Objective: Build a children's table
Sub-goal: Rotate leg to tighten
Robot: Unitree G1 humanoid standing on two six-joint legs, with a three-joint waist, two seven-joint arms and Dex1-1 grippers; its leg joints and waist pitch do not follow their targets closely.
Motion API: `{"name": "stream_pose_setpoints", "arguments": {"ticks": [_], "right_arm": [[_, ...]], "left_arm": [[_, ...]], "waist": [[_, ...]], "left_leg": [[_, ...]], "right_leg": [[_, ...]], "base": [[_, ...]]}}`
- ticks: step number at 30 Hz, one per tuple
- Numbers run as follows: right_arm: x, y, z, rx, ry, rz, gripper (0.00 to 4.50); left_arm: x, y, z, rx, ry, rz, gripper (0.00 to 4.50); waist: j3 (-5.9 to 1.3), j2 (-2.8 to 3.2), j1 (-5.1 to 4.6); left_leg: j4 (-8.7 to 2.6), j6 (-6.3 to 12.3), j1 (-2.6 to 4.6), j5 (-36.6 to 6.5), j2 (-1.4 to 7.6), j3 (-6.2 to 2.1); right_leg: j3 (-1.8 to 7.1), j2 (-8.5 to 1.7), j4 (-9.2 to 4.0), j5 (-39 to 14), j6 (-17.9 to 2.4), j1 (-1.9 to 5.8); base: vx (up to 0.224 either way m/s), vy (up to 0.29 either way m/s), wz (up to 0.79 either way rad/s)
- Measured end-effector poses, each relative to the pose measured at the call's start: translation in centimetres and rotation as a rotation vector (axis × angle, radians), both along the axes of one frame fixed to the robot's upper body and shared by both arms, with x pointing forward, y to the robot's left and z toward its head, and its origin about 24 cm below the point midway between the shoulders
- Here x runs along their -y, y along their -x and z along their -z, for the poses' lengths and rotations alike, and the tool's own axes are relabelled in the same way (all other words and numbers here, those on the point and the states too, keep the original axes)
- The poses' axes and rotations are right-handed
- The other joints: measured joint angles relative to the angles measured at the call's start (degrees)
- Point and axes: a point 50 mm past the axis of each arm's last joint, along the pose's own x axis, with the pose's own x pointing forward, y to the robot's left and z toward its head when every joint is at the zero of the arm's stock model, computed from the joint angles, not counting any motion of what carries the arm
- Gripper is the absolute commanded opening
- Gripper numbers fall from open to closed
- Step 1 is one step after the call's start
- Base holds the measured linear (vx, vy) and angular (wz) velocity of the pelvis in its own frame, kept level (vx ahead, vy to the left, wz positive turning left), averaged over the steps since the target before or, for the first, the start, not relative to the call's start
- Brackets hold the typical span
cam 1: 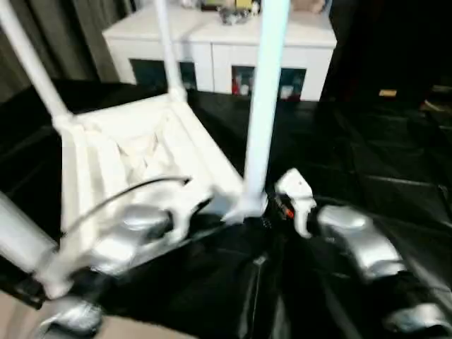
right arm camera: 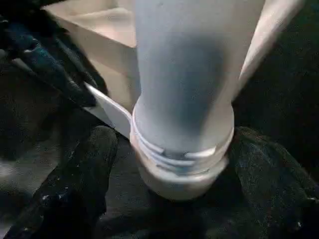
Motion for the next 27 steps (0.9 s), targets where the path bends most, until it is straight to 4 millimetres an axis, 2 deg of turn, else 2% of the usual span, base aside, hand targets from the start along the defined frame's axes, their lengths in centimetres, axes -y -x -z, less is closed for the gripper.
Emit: {"name": "stream_pose_setpoints", "arguments": {"ticks": [3,6,8,12,13,19,21,27], "right_arm": [[0.0,0.7,-0.2,-0.026,-0.007,-0.085,3.77],[0.0,0.9,0.0,-0.040,-0.008,-0.095,3.77],[-0.1,0.9,0.0,-0.046,-0.012,-0.101,3.53],[-0.2,1.1,-0.1,-0.055,-0.015,-0.120,3.34],[-0.1,1.2,-0.1,-0.059,-0.015,-0.125,3.11],[-0.2,1.2,-0.1,-0.063,-0.013,-0.130,2.77],[-0.5,1.1,-0.1,-0.056,-0.017,-0.110,2.75],[-0.7,-0.7,0.7,-0.021,-0.033,0.174,2.72]], "left_arm": [[-0.3,1.0,-0.2,-0.045,0.012,0.058,0.00],[-0.2,1.3,-0.1,-0.061,0.017,0.085,0.00],[-0.2,1.4,-0.2,-0.063,0.011,0.091,0.00],[-0.1,1.5,-0.2,-0.073,0.010,0.095,0.00],[-0.1,1.6,-0.2,-0.074,0.010,0.096,0.00],[-0.1,1.6,-0.2,-0.077,0.008,0.096,0.00],[0.0,1.5,-0.2,-0.066,0.002,0.083,0.00],[1.8,-0.4,0.4,0.011,-0.008,-0.072,0.00]], "waist": [[0.07,-0.12,0.34],[0.08,-0.14,1.09],[0.12,-0.20,1.08],[0.15,-0.24,1.00],[0.15,-0.24,1.01],[0.15,-0.25,1.04],[0.15,-0.25,1.02],[0.17,-0.29,0.54]], "left_leg": [[0.05,0.04,0.03,0.00,0.00,0.00],[0.23,0.00,0.03,-0.03,0.01,0.04],[0.30,-0.07,0.03,-0.05,0.01,0.04],[0.34,-0.08,0.10,-0.05,0.01,0.05],[0.34,-0.08,0.11,-0.04,0.01,0.05],[0.35,-0.08,0.11,-0.04,-0.01,0.05],[0.39,-0.08,0.11,-0.04,-0.01,0.05],[0.47,-0.10,0.41,-0.04,-0.04,0.05]], "right_leg": [[0.01,-0.02,0.00,-0.10,-0.17,-0.08],[0.03,-0.06,0.08,-0.09,-0.18,-0.08],[0.08,-0.06,0.13,-0.05,-0.23,-0.07],[0.14,-0.05,0.19,-0.02,-0.26,-0.04],[0.15,-0.05,0.22,-0.02,-0.26,-0.04],[0.13,-0.03,0.29,-0.03,-0.25,-0.04],[0.14,-0.03,0.34,-0.03,-0.25,-0.03],[0.22,-0.04,0.43,-0.13,-0.05,0.30]], "base": [[0.000,0.000,0.00],[0.000,0.000,0.00],[0.000,0.000,0.00],[0.000,0.000,0.00],[0.000,0.000,0.00],[0.000,0.000,0.00],[0.000,0.000,0.00],[-0.017,-0.001,0.00]]}}
